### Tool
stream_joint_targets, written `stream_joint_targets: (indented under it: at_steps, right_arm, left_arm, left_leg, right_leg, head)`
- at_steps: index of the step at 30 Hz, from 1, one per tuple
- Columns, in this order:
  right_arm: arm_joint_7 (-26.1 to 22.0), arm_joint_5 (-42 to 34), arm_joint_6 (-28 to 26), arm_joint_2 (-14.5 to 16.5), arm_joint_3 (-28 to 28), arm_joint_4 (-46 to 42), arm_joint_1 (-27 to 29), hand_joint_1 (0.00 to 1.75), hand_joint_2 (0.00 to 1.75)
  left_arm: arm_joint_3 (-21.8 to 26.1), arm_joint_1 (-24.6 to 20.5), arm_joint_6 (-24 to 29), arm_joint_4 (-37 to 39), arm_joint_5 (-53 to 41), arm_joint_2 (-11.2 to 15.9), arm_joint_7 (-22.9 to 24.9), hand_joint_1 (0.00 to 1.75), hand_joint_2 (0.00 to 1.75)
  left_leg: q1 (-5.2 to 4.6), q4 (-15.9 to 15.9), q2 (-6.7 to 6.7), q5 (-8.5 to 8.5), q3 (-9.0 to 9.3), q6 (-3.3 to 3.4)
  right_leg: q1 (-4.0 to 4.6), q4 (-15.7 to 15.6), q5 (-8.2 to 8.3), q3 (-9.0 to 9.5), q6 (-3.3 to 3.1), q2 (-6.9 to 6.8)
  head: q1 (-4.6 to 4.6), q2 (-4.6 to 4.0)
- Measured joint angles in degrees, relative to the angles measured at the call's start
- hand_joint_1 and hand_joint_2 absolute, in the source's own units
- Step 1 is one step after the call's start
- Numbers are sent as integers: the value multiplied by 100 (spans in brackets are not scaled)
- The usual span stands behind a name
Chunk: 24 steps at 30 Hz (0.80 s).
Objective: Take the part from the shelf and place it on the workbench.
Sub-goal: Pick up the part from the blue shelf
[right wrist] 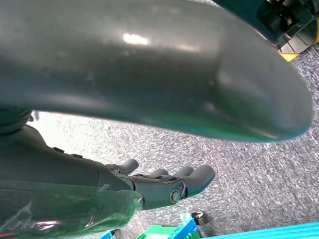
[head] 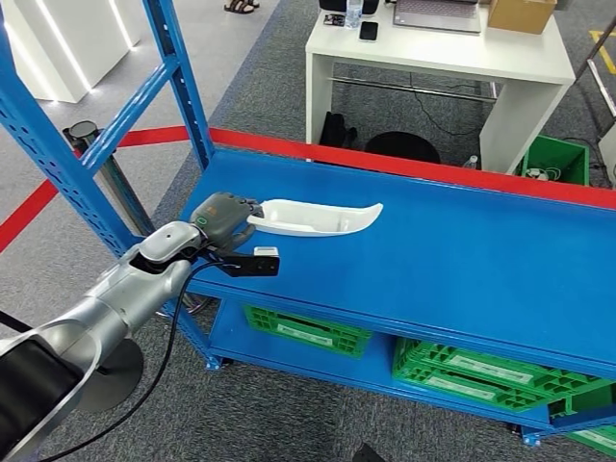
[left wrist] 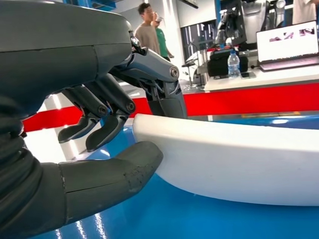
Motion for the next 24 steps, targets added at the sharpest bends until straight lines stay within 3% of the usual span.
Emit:
stream_joint_targets:
  at_steps: [11, 24]
  right_arm:
    - [0, -43, -25, 0, 0, 0, 6, 0, 0]
    - [1, -128, -129, 2, -2, 0, 62, 0, 0]
  left_arm:
    - [386, 174, 339, -162, 584, -75, -249, 175, 175]
    - [1662, 863, 1148, -1794, 1890, -462, -672, 175, 175]
  left_leg:
    - [0, 0, 0, 0, 0, 0]
    - [-1, 0, 1, -1, -4, 1]
  right_leg:
    - [0, 0, 0, -3, 0, 0]
    - [-1, 0, 0, -7, 0, 1]
  head:
    - [-1, 0]
    - [-1, 0]
